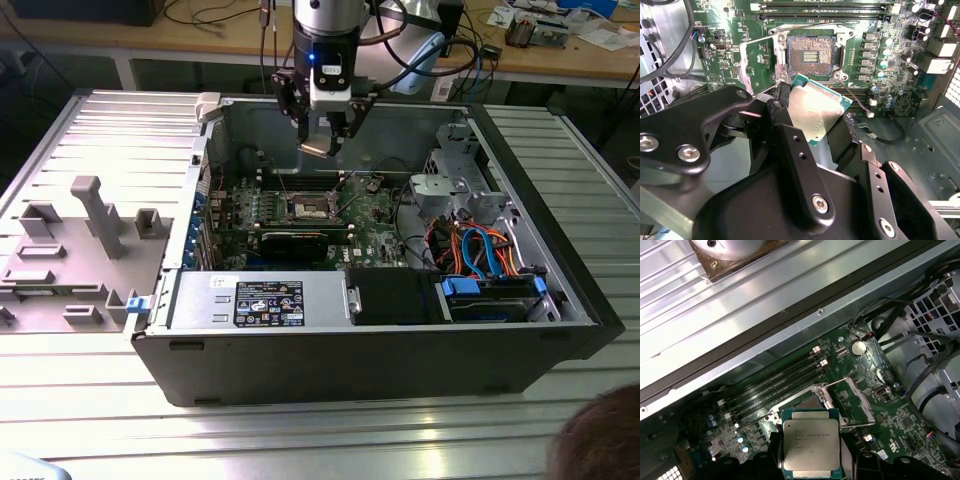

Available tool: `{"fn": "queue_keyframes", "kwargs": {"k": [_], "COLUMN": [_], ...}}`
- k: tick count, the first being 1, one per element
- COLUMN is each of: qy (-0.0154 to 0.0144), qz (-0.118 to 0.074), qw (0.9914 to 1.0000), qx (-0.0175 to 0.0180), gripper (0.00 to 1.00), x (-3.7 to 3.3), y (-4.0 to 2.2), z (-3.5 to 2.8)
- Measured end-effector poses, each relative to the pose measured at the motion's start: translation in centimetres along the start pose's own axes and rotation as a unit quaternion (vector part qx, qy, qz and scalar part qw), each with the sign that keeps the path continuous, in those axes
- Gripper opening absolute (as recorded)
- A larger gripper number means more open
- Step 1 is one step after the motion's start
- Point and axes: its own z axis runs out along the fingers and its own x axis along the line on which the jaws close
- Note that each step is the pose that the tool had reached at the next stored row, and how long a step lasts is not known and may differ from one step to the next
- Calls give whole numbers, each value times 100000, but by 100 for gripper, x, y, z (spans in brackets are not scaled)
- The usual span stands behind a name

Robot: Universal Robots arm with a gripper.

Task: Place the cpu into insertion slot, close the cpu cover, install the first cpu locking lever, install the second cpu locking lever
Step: 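Place the cpu into insertion slot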

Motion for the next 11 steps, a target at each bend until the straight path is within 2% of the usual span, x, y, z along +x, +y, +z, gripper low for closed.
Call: {"fn": "queue_keyframes", "kwargs": {"k": [11], "qy": [-58], "qz": [935], "qw": [99996], "qx": [-16], "gripper": [55], "x": [0], "y": [-1], "z": [17]}}
